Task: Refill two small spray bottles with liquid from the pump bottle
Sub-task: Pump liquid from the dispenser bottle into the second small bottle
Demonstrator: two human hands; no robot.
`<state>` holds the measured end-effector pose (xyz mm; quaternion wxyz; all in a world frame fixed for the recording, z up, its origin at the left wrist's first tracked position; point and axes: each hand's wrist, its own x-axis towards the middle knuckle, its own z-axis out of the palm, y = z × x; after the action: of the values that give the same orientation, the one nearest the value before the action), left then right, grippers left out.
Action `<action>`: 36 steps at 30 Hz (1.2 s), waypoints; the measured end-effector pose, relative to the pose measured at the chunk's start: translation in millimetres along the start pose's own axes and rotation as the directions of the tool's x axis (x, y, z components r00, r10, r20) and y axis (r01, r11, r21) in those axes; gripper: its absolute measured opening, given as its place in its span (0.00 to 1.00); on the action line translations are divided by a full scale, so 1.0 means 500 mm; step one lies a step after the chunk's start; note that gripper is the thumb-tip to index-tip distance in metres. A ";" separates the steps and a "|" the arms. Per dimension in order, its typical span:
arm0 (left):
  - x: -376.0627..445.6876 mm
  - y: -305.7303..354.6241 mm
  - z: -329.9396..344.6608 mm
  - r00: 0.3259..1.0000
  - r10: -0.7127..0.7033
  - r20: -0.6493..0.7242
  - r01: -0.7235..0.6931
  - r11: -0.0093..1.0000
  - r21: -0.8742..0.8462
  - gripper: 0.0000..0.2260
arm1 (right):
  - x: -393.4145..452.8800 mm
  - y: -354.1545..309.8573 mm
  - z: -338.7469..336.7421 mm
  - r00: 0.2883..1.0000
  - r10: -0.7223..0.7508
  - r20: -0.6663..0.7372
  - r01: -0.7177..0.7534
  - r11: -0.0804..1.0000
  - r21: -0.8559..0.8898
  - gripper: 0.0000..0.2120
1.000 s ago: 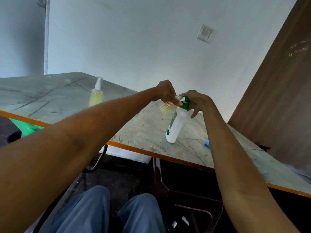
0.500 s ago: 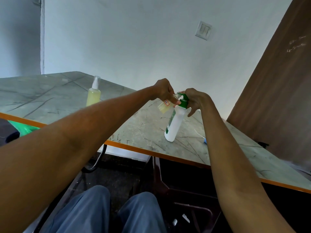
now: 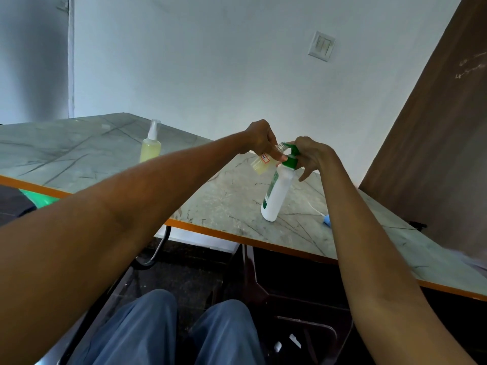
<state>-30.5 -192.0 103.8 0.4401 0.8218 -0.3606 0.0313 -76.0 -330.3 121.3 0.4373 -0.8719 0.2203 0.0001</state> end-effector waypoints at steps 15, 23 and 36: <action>0.001 0.000 -0.003 1.000 0.016 -0.012 -0.016 1.000 -0.010 0.19 | -0.015 -0.014 -0.001 1.000 0.001 -0.024 -0.003 0.998 -0.060 0.20; 0.000 -0.009 0.005 1.000 0.000 -0.003 0.000 1.000 -0.008 0.18 | -0.029 -0.003 0.014 1.000 0.003 -0.030 -0.004 0.999 -0.035 0.21; -0.003 0.002 -0.003 1.000 -0.005 -0.015 0.004 1.000 -0.030 0.18 | -0.023 -0.009 0.002 0.998 0.004 -0.057 -0.007 0.999 -0.053 0.17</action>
<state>-32.0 -190.4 104.7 0.4553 0.8155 -0.3559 0.0310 -84.4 -322.5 126.2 0.4074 -0.8823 0.2350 -0.0175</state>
